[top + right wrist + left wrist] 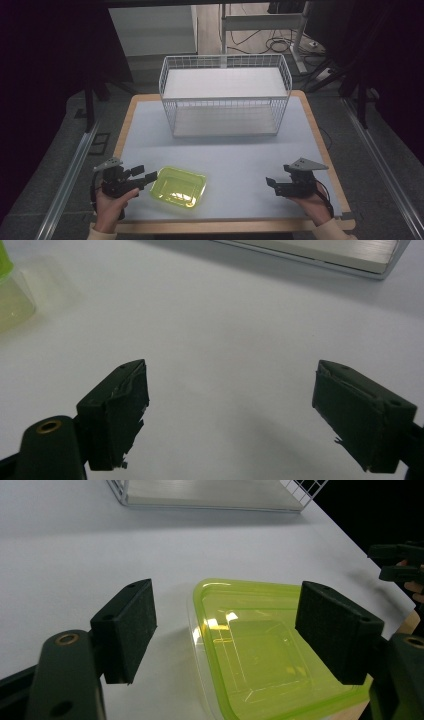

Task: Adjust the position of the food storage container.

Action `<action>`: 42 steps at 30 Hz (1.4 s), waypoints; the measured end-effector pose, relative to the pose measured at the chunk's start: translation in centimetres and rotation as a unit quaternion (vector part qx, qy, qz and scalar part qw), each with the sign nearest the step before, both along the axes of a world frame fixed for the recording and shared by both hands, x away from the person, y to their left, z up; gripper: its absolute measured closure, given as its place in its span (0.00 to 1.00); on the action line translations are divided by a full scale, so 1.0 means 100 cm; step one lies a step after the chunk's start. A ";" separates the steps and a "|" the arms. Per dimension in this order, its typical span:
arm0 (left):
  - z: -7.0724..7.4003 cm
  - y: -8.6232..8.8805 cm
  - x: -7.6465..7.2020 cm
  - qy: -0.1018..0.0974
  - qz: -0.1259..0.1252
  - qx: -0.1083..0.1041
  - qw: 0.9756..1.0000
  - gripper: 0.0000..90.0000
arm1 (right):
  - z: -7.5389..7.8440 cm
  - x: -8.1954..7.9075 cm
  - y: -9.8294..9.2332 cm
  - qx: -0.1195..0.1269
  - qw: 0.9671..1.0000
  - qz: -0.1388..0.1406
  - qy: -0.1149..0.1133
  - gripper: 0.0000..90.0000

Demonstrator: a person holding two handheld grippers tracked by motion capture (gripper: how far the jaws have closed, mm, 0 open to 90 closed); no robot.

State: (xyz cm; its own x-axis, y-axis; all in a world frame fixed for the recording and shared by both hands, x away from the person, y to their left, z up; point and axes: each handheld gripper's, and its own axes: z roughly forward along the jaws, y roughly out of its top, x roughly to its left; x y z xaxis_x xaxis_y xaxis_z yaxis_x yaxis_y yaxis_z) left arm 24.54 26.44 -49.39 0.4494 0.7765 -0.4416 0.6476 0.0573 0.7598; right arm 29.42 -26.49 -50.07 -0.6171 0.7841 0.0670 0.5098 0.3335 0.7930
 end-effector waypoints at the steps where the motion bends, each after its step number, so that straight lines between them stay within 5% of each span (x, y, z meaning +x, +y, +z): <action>1: 0.000 0.000 0.000 -0.002 0.000 0.000 1.000 0.27 | 0.000 0.000 -0.001 0.000 1.000 0.001 -0.001 0.17; 13: 0.002 0.003 -0.002 -0.006 0.004 0.008 1.000 0.37 | -0.001 -0.001 -0.001 -0.009 1.000 0.007 -0.002 0.20; 17: 0.005 0.004 -0.003 -0.003 0.006 0.014 1.000 0.49 | -0.001 0.000 -0.001 -0.010 1.000 0.007 -0.003 0.21; 27: 0.010 0.006 -0.005 0.002 -0.009 0.017 1.000 0.98 | -0.003 0.000 -0.001 -0.013 1.000 0.009 -0.002 0.21; 42: 0.020 -0.008 -0.010 -0.002 -0.064 0.031 0.997 1.00 | -0.004 0.002 -0.002 -0.017 1.000 0.006 -0.002 0.21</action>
State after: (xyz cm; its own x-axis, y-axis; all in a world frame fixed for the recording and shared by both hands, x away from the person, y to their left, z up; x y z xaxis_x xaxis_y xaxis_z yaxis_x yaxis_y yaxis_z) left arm 23.55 25.66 -47.44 0.5482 0.7385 -0.3926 0.6440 -0.0733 0.7615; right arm 29.58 -26.71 -50.50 -0.6266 0.7784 0.0385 0.5024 0.3657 0.7835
